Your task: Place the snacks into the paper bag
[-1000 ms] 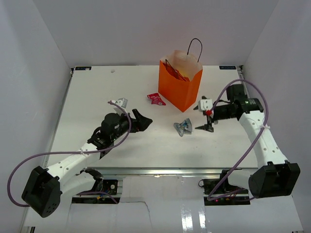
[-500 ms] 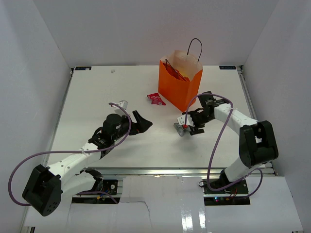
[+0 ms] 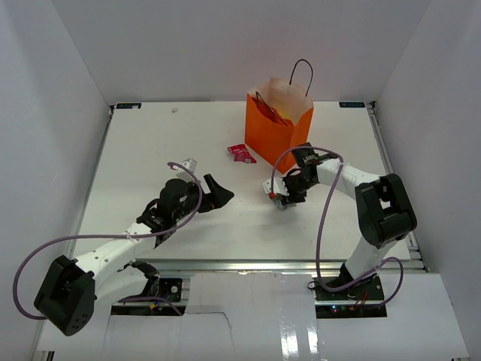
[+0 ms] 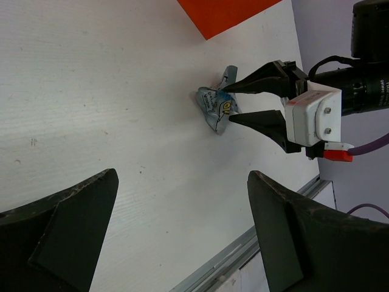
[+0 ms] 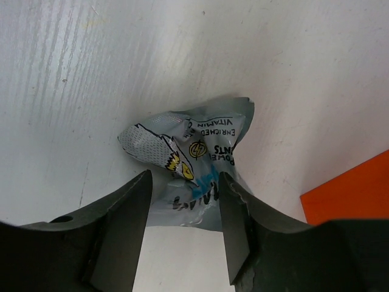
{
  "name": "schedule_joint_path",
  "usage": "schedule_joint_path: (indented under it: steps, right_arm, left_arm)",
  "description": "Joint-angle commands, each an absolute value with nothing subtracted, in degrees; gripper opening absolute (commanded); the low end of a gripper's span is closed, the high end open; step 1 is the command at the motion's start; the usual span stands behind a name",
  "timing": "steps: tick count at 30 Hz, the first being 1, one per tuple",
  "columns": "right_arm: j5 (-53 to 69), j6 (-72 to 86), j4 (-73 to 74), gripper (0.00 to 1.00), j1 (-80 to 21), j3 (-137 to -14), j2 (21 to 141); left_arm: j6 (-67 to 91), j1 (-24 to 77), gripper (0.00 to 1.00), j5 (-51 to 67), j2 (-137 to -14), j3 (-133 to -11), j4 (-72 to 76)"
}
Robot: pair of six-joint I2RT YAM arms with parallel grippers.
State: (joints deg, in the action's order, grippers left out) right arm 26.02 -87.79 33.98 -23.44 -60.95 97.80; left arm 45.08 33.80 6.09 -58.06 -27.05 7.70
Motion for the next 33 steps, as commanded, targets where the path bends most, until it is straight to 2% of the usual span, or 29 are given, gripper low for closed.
schedule_joint_path:
  steps: [1,5,12,13,14,19,22,26,29,33]
  right_arm:
    - [24.9,-87.0,33.0,0.53,-23.9,-59.7,98.0]
    - [24.7,-85.9,33.4,0.46,-24.2,-59.0,98.8]
    - [25.8,-84.5,36.4,0.24,-24.2,-59.9,99.0]
    - [25.8,-84.1,36.7,0.18,-24.2,-60.0,98.9]
    - [26.0,-83.8,37.3,0.08,-24.2,-60.2,98.4]
    - [31.9,-80.7,40.2,0.08,-24.1,-61.1,92.6]
    - [38.9,-76.1,43.7,0.08,-24.0,-66.1,87.1]
    - [47.9,-64.2,43.6,0.08,-22.3,-82.5,82.3]
    - [47.6,-47.0,35.6,0.08,-20.5,-92.8,81.3]
    - [41.4,-25.6,16.1,0.08,-17.0,-96.2,80.2]
  left_arm:
    - [45.0,33.3,0.98,6.5,-58.9,-27.7,8.0]
    - [45.0,33.3,0.98,6.6,-59.4,-27.8,8.2]
    - [45.2,33.1,0.98,6.7,-59.6,-27.6,8.3]
    - [45.2,33.1,0.98,6.8,-59.6,-27.5,8.3]
    - [45.2,33.1,0.98,6.7,-59.7,-27.6,8.3]
    - [45.0,32.8,0.98,6.6,-59.7,-27.4,8.4]
    - [44.8,32.6,0.98,6.7,-60.3,-27.7,8.5]
    - [44.5,32.3,0.98,7.1,-61.3,-28.3,8.6]
    - [44.1,32.1,0.98,7.3,-62.1,-28.7,8.6]
    - [43.8,31.8,0.98,7.6,-62.8,-29.3,8.7]
